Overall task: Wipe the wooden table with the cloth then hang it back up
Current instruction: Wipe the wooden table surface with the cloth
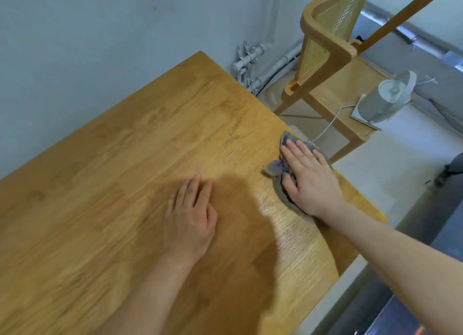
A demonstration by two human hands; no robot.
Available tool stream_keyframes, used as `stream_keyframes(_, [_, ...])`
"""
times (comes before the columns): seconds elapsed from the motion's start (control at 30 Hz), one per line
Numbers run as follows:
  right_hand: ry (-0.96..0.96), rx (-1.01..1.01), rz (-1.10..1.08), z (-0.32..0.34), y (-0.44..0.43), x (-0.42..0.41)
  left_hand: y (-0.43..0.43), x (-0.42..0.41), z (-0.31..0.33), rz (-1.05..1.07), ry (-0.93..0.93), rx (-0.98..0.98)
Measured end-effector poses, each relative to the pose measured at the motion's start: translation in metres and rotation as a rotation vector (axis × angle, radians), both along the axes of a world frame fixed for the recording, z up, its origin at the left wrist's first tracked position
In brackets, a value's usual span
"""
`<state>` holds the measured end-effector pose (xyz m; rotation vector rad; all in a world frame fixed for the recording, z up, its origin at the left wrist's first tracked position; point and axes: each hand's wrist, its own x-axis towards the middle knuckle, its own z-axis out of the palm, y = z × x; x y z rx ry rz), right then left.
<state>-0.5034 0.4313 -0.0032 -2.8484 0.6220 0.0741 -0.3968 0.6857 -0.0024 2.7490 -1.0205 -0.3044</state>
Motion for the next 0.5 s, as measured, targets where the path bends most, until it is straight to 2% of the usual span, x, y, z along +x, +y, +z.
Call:
stream_keyframes(0.07, [-0.048,-0.014,-0.181,-0.004,0.005,0.038,0.009,-0.002,-0.005,0.042,-0.02,0.0])
stream_keyframes(0.13, [-0.075,0.005,-0.211,-0.006,0.028,0.074,0.009,-0.003,-0.012,0.051,-0.061,-0.008])
stream_keyframes(0.2, [-0.106,0.043,-0.072,-0.005,0.061,0.085,0.009,-0.001,-0.016,0.045,-0.112,-0.035])
stream_keyframes(0.27, [-0.065,0.081,0.187,-0.005,0.086,0.056,0.01,-0.002,-0.017,0.043,-0.127,-0.064])
stream_keyframes(0.33, [-0.034,0.13,0.36,0.001,0.082,0.009,0.01,-0.005,-0.015,0.056,-0.129,-0.085])
stream_keyframes(0.37, [-0.051,0.113,0.38,0.001,0.061,-0.006,0.009,-0.006,-0.015,0.061,-0.124,-0.087])
stream_keyframes(0.4, [-0.051,0.084,0.33,-0.001,0.037,-0.013,0.008,-0.006,-0.016,0.058,-0.121,-0.084])
stream_keyframes(0.5, [-0.038,0.043,-0.046,0.001,-0.014,0.016,0.009,0.0,-0.015,0.058,-0.111,-0.076])
